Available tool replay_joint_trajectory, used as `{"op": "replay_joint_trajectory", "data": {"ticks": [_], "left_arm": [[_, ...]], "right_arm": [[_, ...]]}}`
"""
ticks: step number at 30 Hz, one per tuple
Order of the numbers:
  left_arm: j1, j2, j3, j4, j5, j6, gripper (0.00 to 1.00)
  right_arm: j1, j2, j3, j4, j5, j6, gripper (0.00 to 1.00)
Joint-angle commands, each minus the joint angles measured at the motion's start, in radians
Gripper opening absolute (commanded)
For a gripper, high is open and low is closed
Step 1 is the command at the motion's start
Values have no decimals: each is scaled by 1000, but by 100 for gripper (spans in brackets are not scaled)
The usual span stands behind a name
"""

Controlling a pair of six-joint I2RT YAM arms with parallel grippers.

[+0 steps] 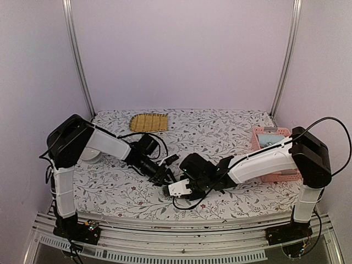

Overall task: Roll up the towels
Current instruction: Pick up the towel from the center of the board.

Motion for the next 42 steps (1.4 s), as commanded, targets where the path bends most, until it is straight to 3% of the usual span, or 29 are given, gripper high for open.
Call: {"op": "replay_joint_trajectory", "data": {"ticks": [1,8,14,17,26,31,34,38,40,42], "left_arm": [[57,-40,-47,-37,-196,1,48],[103,-96,-98,-10,-201,-21,48],[98,-36,-117,45,-159,-43,20],[85,-16,-110,58,-134,-43,14],[59,28,-91,58,-91,-33,7],[51,52,-81,59,-66,-34,6],[46,71,-65,59,-62,-38,6],[45,63,-61,58,-63,-41,7],[47,37,-68,54,-76,-41,13],[52,6,-78,48,-114,-41,28]], "right_arm": [[-24,111,5,-99,-72,-16,42],[-28,172,38,-61,-10,-30,38],[-29,119,53,-30,31,-32,45],[-27,78,49,-19,41,-34,52],[-28,89,24,-4,60,-61,57],[-28,128,15,92,115,-76,56],[-28,193,19,178,198,-105,46],[-28,233,-6,291,271,-184,18],[-28,204,-32,313,268,-202,9],[-28,156,-48,301,249,-196,6]]}}
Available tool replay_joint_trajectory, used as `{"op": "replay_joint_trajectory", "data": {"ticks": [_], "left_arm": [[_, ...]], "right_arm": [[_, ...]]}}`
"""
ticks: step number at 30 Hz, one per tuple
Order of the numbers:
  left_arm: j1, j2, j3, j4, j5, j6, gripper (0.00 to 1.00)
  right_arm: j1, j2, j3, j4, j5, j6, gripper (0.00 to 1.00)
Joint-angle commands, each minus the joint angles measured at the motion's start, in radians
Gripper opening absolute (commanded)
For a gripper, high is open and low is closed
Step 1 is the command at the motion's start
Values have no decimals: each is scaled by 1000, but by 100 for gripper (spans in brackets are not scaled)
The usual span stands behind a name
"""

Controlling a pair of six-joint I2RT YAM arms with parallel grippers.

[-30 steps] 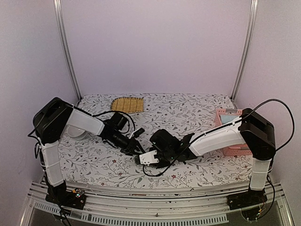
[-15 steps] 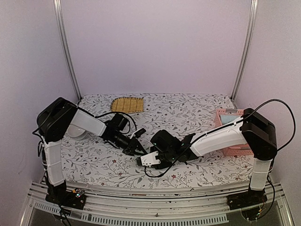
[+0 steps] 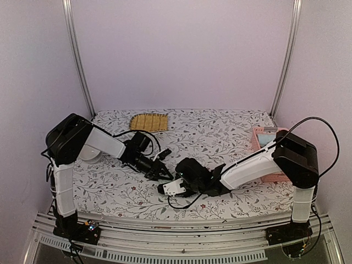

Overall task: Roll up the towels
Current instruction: Pick up the towel from the center of the board.

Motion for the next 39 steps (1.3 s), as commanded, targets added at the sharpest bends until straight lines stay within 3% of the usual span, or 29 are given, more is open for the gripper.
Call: {"op": "replay_joint_trajectory", "data": {"ticks": [1,8,15,23,33,39], "left_arm": [[-32,-18,-42,-70,-141,13,35],[-3,-185,-26,-155,-351,56,53],[3,-284,135,-356,-560,159,54],[2,-310,294,-432,-586,227,54],[5,-305,252,-376,-629,281,53],[9,-279,232,-368,-596,278,51]], "right_arm": [[-26,3,-59,-38,7,-21,5],[-26,-149,-3,-356,-178,97,3],[-33,-249,27,-555,-267,172,3],[-108,-414,34,-737,-274,223,3],[-384,-665,41,-932,-295,194,3],[-652,-761,32,-1011,-372,95,3]]}}
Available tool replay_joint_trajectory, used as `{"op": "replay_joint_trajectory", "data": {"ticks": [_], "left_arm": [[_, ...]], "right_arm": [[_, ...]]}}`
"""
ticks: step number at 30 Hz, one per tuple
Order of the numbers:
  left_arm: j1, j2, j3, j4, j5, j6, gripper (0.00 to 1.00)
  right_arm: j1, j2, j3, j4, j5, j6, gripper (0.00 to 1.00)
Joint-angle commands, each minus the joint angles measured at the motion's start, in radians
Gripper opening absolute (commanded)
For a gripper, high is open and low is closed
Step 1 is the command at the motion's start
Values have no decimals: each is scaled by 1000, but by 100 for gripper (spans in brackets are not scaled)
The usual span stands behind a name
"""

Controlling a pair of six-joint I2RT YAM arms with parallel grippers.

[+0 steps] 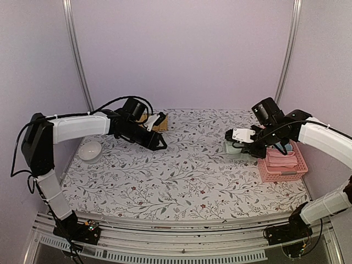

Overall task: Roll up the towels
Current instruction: Place the towel in the storage box.

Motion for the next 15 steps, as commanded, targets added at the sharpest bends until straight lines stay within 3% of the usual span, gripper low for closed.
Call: {"op": "replay_joint_trajectory", "data": {"ticks": [1,8,15], "left_arm": [[12,17,-24,15,21,12,51],[12,16,-32,20,37,4,50],[10,11,-35,20,50,4,49]], "right_arm": [[-165,-92,-18,-89,-59,-101,3],[-504,-121,-37,-199,-114,-344,3],[-695,-92,-123,-186,-71,-561,3]]}}
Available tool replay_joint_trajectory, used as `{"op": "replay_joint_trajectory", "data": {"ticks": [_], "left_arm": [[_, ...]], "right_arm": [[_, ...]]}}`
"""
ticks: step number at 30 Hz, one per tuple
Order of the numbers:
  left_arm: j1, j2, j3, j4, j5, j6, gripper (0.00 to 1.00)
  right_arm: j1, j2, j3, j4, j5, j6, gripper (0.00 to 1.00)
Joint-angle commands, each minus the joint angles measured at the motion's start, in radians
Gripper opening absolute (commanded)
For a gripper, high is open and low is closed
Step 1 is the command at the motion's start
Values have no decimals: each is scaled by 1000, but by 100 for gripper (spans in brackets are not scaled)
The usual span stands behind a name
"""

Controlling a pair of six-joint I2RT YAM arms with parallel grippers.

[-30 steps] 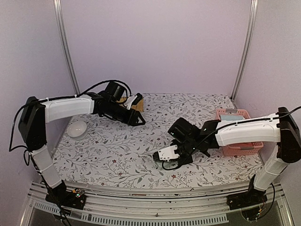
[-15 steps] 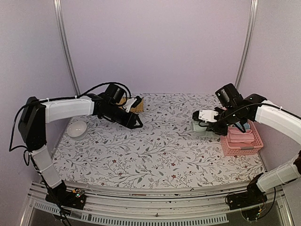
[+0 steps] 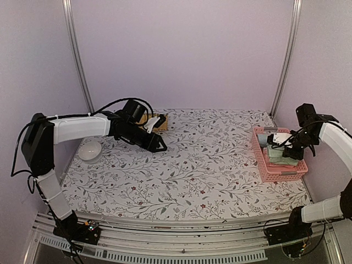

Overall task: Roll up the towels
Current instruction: Place the towel in the storage box.

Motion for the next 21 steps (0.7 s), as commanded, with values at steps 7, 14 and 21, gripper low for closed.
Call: {"op": "replay_joint_trajectory", "data": {"ticks": [7,14,21], "left_arm": [[9,13,-13,9,22,-1,49],[7,23,-15,9,23,-1,48],[8,26,-14,9,17,3,48]], "right_arm": [[-106,98,-83,38,15,-237,3],[-109,231,-95,97,39,-249,3],[-115,281,-86,161,42,-250,8]]}}
